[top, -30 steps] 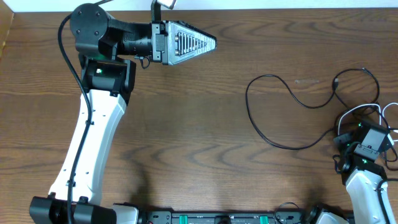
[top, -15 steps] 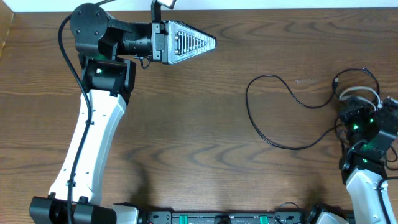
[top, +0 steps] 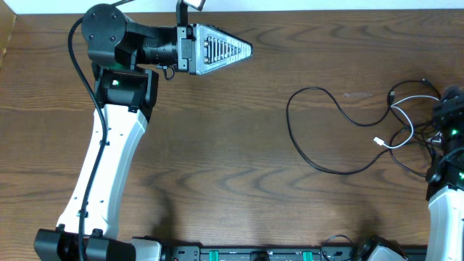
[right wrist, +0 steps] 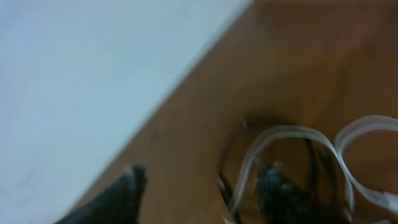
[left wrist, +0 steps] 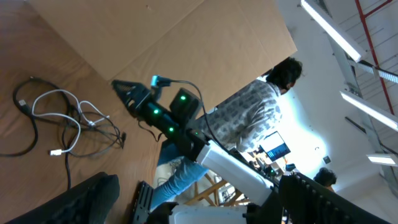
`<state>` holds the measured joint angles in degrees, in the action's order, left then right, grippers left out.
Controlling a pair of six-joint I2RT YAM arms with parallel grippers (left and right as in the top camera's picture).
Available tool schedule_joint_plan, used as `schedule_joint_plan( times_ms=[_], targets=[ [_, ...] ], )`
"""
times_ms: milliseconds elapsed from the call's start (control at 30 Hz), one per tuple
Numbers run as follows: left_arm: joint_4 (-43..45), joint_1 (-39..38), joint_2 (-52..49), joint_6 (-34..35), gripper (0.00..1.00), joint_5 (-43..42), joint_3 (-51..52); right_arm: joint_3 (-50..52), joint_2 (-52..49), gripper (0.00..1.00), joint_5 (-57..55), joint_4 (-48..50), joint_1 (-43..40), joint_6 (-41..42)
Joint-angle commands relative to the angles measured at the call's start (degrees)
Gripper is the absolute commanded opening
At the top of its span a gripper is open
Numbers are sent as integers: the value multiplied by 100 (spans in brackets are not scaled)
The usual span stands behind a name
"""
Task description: Untangle cables
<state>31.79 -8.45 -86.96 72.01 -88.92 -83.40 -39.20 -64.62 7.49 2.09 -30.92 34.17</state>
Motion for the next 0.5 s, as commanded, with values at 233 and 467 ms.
schedule_joint_plan(
  times_ms=[233,467],
  targets=[
    [46,2,4,-22,87,-109,-127,-50,-1550,86,538,-627,-7,-3091],
    [46,2,4,-13,87,-105,-127,-61,-2258,90,1237,4,-4,-3928]
  ],
)
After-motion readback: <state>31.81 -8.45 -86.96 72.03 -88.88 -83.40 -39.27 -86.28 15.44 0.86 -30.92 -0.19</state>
